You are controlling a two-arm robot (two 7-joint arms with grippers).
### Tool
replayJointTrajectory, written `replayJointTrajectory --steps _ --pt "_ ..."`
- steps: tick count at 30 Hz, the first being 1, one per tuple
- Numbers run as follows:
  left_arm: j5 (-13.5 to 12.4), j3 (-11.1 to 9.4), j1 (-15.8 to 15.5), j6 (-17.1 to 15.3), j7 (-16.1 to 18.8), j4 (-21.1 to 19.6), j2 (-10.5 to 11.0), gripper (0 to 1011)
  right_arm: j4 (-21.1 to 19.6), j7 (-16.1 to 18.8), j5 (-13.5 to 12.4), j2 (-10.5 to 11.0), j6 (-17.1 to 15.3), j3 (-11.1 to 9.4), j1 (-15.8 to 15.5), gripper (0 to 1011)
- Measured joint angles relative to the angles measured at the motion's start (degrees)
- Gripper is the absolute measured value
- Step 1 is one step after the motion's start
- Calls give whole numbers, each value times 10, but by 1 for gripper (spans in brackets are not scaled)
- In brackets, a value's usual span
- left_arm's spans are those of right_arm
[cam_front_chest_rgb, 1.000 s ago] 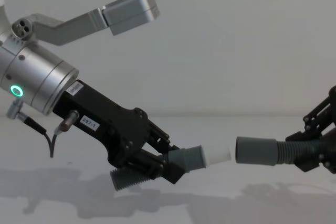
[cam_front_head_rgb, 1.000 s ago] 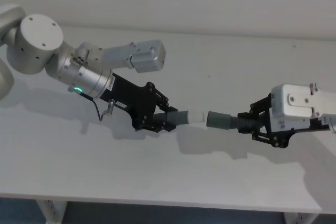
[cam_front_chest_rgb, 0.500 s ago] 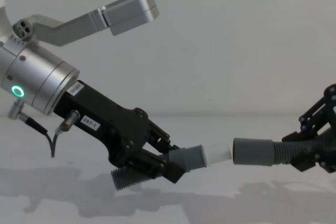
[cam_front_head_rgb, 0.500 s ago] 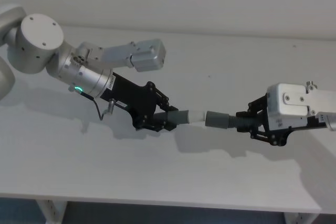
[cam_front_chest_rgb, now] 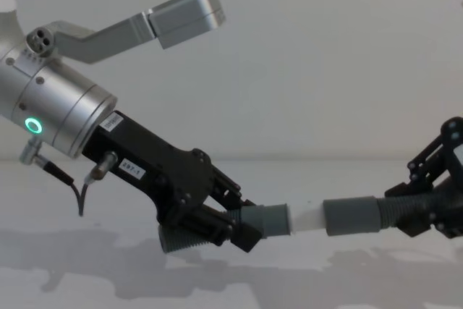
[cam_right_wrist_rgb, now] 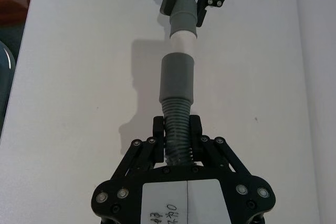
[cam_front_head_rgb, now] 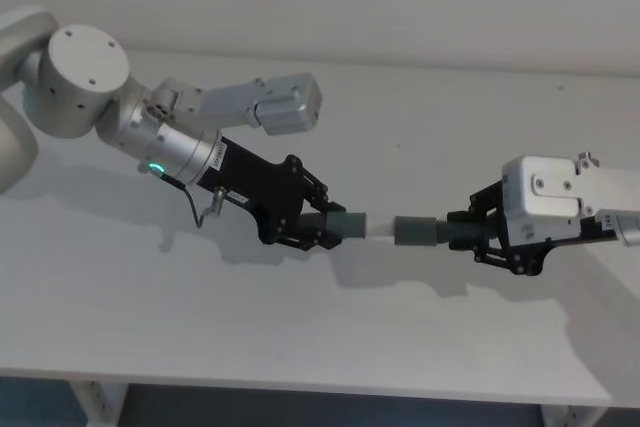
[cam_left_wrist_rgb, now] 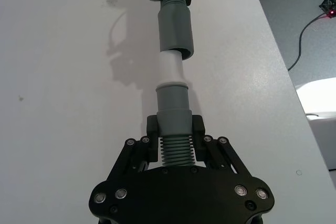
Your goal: Use both hands to pick up one end of the pipe from the table, align the ends, and insert them.
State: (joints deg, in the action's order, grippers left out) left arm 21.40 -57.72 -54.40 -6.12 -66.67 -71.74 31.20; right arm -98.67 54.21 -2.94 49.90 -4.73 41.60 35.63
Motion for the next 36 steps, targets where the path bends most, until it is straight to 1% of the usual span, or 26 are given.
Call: replayJointTrajectory --steps 17,36 --pt "5 -6 -6 4 -8 8 -8 364 9 1 0 -7 -7 7 9 271" --pt "7 -9 -7 0 -9 4 -4 364 14 0 3 -10 -11 11 13 271"
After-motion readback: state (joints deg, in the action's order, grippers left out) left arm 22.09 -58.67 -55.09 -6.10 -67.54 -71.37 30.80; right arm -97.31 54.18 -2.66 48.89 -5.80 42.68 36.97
